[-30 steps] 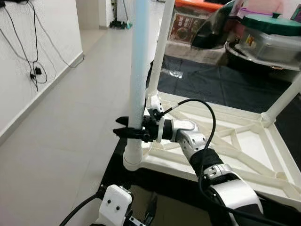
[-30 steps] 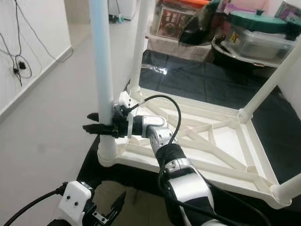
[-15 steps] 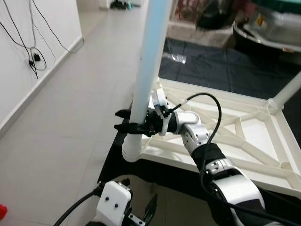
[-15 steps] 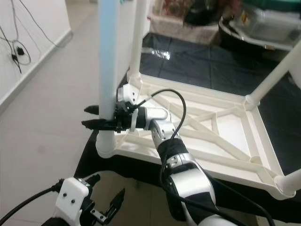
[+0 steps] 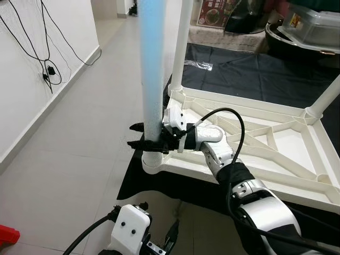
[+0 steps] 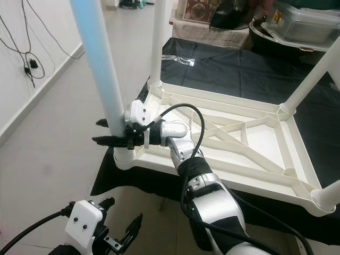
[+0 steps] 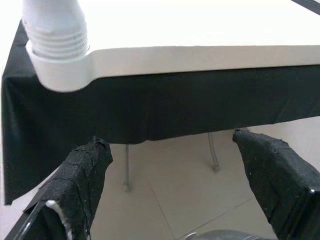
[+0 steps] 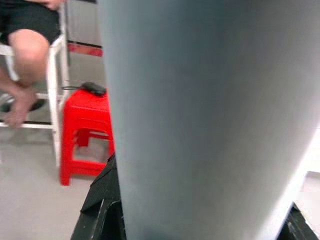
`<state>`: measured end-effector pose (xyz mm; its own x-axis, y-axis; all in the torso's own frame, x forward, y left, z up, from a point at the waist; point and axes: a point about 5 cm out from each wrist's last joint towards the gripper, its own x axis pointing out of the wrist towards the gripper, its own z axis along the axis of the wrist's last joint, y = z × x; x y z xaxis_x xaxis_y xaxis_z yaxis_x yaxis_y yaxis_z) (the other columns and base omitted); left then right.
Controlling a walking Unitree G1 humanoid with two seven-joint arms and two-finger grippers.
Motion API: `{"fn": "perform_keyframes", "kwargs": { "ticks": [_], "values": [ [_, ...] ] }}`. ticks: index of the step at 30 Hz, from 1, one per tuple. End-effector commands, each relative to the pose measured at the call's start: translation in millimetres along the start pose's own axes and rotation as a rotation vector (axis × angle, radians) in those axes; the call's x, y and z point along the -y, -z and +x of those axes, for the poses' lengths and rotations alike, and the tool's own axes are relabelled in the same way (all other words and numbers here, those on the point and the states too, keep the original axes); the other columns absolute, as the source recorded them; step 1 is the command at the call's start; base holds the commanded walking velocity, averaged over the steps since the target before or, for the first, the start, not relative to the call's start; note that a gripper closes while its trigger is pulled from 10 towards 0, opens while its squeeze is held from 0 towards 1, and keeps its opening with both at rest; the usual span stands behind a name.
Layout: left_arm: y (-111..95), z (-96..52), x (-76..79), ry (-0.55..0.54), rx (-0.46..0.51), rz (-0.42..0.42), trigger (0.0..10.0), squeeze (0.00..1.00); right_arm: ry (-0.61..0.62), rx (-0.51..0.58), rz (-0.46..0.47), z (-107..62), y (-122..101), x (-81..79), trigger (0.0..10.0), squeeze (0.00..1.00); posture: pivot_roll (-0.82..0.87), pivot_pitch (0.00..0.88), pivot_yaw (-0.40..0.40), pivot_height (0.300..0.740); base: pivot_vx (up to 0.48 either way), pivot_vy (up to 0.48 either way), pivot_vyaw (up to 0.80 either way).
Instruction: Building children table
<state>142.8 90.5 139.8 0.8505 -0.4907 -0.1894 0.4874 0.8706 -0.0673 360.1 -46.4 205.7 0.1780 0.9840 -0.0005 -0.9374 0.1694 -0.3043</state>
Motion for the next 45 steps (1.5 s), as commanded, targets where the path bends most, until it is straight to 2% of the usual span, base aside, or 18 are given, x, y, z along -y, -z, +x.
{"fn": "perform_keyframes", "kwargs": {
  "ticks": [1, 4, 6, 7, 9, 13, 19, 22, 24, 28, 29, 33, 34, 36, 37, 41, 42, 45],
  "values": [
    [6.9, 0.9, 0.4, 0.003, -0.036, -0.014, 10.0, 0.0, 0.062, -0.171, 0.149, -16.7, 41.9, -9.7, 0.0, 0.0, 0.25, 0.161, -0.126, 0.74, 0.0, 0.0, 0.0],
    [7.5, 2.6, -0.3, 0.003, -0.034, -0.014, 10.0, 0.0, 0.123, -0.172, 0.171, -17.8, 42.7, -5.9, 0.0, 0.0, 0.24, 0.151, -0.127, 0.74, 0.0, 0.0, 0.0],
    [8.7, 6.9, -1.9, 0.001, -0.028, -0.011, 10.0, 0.0, 0.34, -0.162, 0.233, -22.4, 46.8, 3.5, 0.0, 0.0, 0.23, 0.13, -0.137, 0.74, 0.0, 0.0, 0.0],
    [8.7, 6.9, -1.9, 0.001, -0.028, -0.011, 10.0, 0.0, 0.34, -0.162, 0.233, -22.4, 46.8, 3.5, 0.0, 0.0, 0.23, 0.13, -0.137, 0.74, 0.0, 0.0, 0.0],
    [9.2, 9.7, -3.0, -0.001, -0.023, -0.007, 10.0, 0.0, 0.517, -0.141, 0.272, -26.9, 48.4, 10.9, 0.0, 0.0, 0.23, 0.119, -0.137, 0.74, 0.0, 0.0, 0.0],
    [9.2, 10.4, -3.4, -0.002, -0.022, -0.006, 10.0, 0.0, 0.579, -0.128, 0.285, -28.4, 48.2, 13.6, 0.0, 0.0, 0.23, 0.119, -0.137, 0.74, 0.0, 0.0, 0.0],
    [12.5, 17.5, -8.0, -0.009, -0.018, -0.011, 10.0, 0.0, 0.832, -0.013, 0.313, -30.9, 35.0, 27.3, 0.0, 0.0, 0.22, 0.079, -0.135, 0.74, 0.0, 0.0, 0.0],
    [13.4, 20.6, -10.4, -0.015, -0.016, -0.013, 10.0, 0.0, 0.838, 0.112, 0.315, -28.8, 18.3, 33.3, 0.0, 0.0, 0.22, 0.069, -0.135, 0.74, 0.0, 0.0, 0.0],
    [9.2, 25.5, -17.3, -0.047, 0.009, 0.001, 10.0, 0.0, 0.709, 0.348, 0.341, -25.5, -16.6, 38.9, 0.0, 0.0, 0.22, 0.056, -0.134, 0.74, 0.0, 0.0, 0.0],
    [6.9, 28.3, -21.6, -0.064, 0.022, 0.004, 10.0, 0.0, 0.639, 0.426, 0.337, -24.4, -30.4, 39.1, 0.0, 0.0, 0.21, 0.054, -0.132, 0.74, 0.0, 0.0, 0.0],
    [1.9, 31.0, -27.1, -0.077, 0.047, 0.001, 10.0, 1.0, 0.544, 0.451, 0.363, -24.0, -37.1, 35.3, 0.0, 0.0, 0.21, 0.046, -0.13, 0.74, 0.0, 0.0, 0.0],
    [-18.4, 38.7, -44.8, -0.114, 0.117, 0.048, 10.0, 1.0, 0.271, 0.462, 0.415, -25.3, -45.1, 15.7, 0.0, 0.0, 0.2, 0.045, -0.13, 0.74, 0.0, 0.0, 0.0],
    [-25.3, 40.6, -48.9, -0.103, 0.127, 0.057, 10.0, 0.42, 0.204, 0.429, 0.422, -26.4, -39.1, 7.1, 0.0, 0.0, 0.2, 0.044, -0.129, 0.74, 0.0, 0.0, 0.0],
    [-25.3, 40.6, -48.9, -0.103, 0.127, 0.057, 10.0, 0.42, 0.204, 0.429, 0.422, -26.4, -39.1, 7.1, 0.0, 0.0, 0.2, 0.044, -0.129, 0.74, 0.0, 0.0, 0.0],
    [-29.5, 41.8, -51.1, -0.094, 0.133, 0.06, 10.0, 0.0, 0.164, 0.407, 0.428, -27.0, -34.9, 1.2, 0.0, 0.0, 0.2, 0.044, -0.129, 0.74, 0.0, 0.0, 0.0],
    [-40.5, 42.7, -49.9, 0.004, 0.147, 0.053, 10.0, 0.0, 0.067, 0.356, 0.464, -29.6, -24.4, -15.2, 0.0, 0.0, 0.2, 0.047, -0.129, 0.74, 0.0, 0.0, 0.0],
    [-46.4, 42.3, -48.0, 0.093, 0.146, 0.061, 10.0, 0.0, 0.012, 0.324, 0.49, -31.8, -15.1, -27.7, 0.0, 0.0, 0.2, 0.05, -0.122, 0.74, 0.0, 0.0, 0.0],
    [-47.0, 41.8, -46.8, 0.129, 0.138, 0.06, 10.0, 0.0, 0.002, 0.317, 0.497, -32.5, -12.3, -30.7, 0.0, 0.0, 0.2, 0.05, -0.122, 0.74, 0.0, 0.0, 0.0]
  ]
}}
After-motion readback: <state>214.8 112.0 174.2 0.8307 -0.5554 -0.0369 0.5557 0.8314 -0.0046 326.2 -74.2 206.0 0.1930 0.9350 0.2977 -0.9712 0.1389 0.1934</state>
